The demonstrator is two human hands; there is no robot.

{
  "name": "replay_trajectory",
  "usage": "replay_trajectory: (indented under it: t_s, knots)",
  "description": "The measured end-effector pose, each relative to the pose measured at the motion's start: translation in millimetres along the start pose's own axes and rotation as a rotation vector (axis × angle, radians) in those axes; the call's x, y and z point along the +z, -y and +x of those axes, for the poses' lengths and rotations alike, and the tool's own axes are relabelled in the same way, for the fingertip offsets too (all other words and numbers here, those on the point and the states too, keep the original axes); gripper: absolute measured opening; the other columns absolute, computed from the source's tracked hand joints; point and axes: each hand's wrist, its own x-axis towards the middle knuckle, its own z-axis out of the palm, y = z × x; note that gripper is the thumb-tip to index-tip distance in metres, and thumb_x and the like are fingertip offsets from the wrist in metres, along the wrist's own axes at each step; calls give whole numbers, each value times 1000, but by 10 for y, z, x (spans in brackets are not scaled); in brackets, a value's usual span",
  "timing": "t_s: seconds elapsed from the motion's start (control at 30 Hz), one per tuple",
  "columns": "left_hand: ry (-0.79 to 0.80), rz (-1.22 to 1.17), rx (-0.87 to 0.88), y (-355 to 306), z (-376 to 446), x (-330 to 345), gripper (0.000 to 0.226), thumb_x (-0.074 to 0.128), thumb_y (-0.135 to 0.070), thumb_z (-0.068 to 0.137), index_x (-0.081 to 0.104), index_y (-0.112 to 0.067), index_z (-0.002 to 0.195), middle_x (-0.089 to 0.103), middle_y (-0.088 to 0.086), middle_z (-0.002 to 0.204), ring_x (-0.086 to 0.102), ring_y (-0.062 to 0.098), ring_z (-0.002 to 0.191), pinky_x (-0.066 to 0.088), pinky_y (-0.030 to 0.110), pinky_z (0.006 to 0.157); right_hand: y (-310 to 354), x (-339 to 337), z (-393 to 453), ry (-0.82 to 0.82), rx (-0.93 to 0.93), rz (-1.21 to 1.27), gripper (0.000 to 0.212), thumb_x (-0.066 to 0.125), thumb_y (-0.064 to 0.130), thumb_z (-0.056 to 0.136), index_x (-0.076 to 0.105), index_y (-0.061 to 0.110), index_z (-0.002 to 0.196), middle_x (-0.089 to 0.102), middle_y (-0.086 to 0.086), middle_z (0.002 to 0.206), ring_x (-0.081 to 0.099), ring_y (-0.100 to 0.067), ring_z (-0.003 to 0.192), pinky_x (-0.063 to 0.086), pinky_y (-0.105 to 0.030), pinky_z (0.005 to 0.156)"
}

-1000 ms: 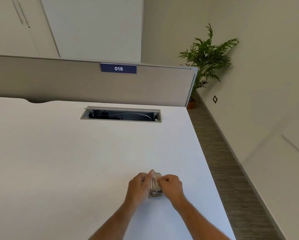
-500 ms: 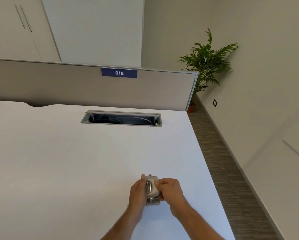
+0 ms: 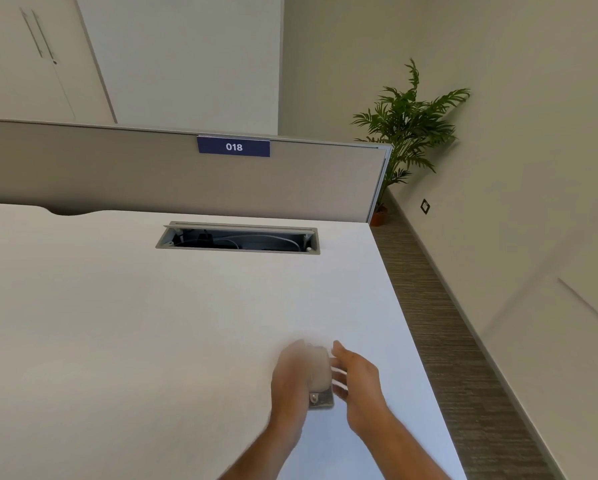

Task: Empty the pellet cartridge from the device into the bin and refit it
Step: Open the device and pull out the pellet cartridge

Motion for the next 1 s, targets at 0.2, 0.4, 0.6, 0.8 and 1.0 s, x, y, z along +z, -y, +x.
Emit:
replay_trajectory:
  t_s: [0.2,0.4,0.6,0.8,1.0]
  knots:
    - [112,134,97,-47,-85,58,32,52,-62,94,63,-44,117,69,-10,115,68,9,102,56,16,68,48,-36,39,144,230,174,33,64,31,97,77,1,103,80,-24,100,77,-38,82,64,-51,74]
    - [446,391,271,-44,61,-139,105,91,-67,47,48,-41,140,65,-12,123,69,11,94,57,21,63,109,-119,80,163,257,238,43,59,34,99,72,-2,117,75,-29,108,74,-46,85,60,-54,64]
    - [411,830,640,-71,142,-199,119,75,-87,48,30,-38,147,33,-17,148,37,0,133,43,16,102,195,-144,113,121,269,262,38,67,32,94,76,-2,111,75,-21,98,73,-40,82,62,-50,71]
    - [466,823,729,-154,142,-203,102,71,-83,62,31,-38,145,46,-23,138,48,-2,124,47,15,100,217,-119,89,125,280,258,36,68,31,94,77,-1,106,77,-22,98,74,-41,84,63,-49,66]
    - [418,769,779,-173,130,-203,80,77,-62,68,45,-27,134,60,-15,125,59,5,109,55,23,89,231,-99,67,128,306,263,35,67,31,94,76,0,108,78,-21,101,71,-41,96,62,-49,71]
